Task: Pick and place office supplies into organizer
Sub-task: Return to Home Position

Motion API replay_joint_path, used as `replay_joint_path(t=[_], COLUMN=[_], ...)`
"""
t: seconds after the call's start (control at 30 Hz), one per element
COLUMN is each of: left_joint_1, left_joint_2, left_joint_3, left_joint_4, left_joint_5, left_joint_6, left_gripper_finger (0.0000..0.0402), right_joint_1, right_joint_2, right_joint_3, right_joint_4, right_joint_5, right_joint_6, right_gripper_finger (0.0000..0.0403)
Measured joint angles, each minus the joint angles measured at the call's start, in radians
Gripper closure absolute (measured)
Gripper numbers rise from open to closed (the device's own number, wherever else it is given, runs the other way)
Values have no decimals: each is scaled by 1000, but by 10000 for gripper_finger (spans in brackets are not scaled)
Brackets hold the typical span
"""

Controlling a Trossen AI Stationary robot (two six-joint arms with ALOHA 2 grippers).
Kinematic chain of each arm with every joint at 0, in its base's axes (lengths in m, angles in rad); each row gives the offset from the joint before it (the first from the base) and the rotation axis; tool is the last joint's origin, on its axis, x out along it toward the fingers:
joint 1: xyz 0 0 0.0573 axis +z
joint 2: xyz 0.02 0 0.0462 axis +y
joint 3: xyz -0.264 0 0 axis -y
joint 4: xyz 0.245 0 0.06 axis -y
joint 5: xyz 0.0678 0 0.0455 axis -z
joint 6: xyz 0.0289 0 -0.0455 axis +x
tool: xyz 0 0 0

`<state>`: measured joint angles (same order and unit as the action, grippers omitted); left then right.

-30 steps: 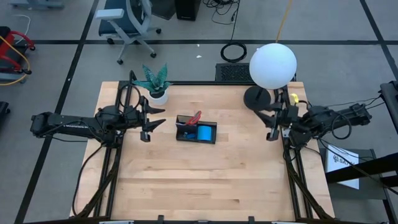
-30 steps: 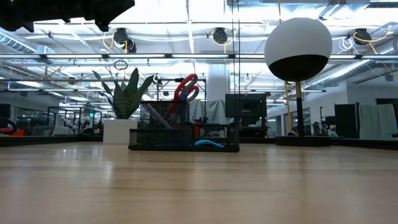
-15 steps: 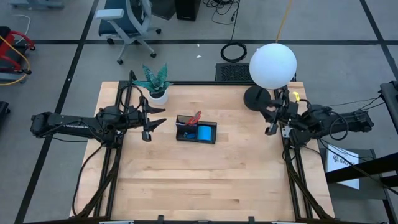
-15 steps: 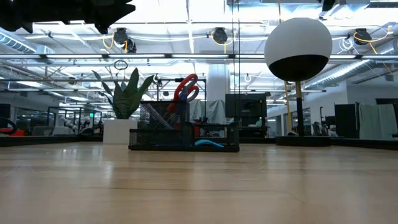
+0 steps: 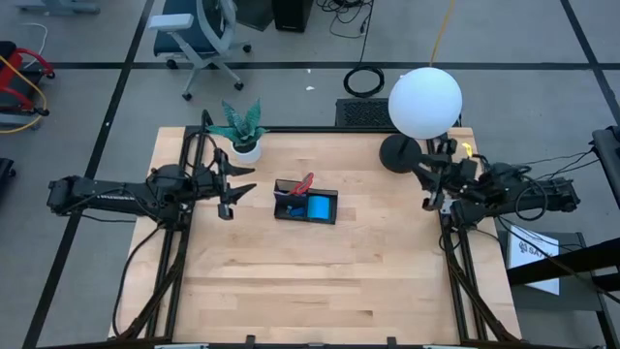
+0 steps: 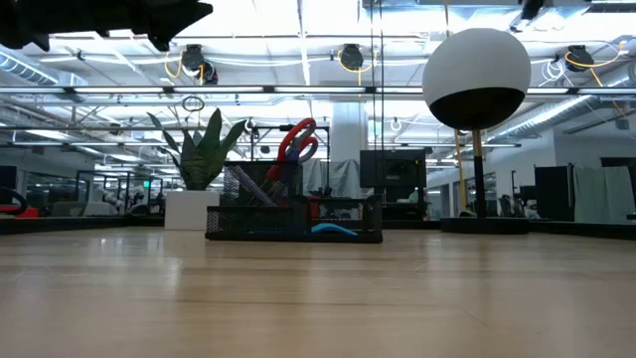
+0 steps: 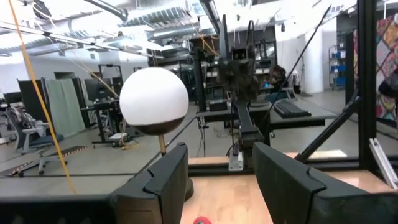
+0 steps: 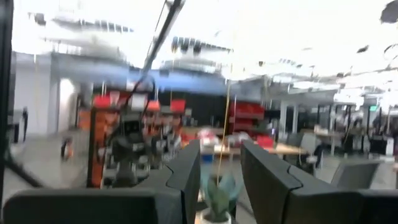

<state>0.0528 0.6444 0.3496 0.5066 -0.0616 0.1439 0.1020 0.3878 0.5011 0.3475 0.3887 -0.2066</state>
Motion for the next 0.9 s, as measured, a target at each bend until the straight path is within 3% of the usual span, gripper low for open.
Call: replay_joint_path(t=[0.23, 0.4, 0.77, 0.9], left_joint_1=[-3, -15, -15, -16], left_joint_2=[-70, -95, -97, -97], left_joint_3=[0, 0, 0, -47], left_joint_4=[27, 23, 56, 190], left_joint_5=[0, -1, -1, 0], left_joint_6=[-36, -22, -23, -34], left_gripper_finger=[213, 213, 213, 213], right_joint_1=[0, 0, 0, 1], right_joint_2=[-161, -240, -298, -297], right_joint_3=[-160, -225, -382, -461], right_joint_4=[259, 351, 670, 865], right_joint_5=[1, 1, -53, -52], right_joint_6=[-31, -53, -90, -99], right_gripper_finger=[298, 298, 298, 298])
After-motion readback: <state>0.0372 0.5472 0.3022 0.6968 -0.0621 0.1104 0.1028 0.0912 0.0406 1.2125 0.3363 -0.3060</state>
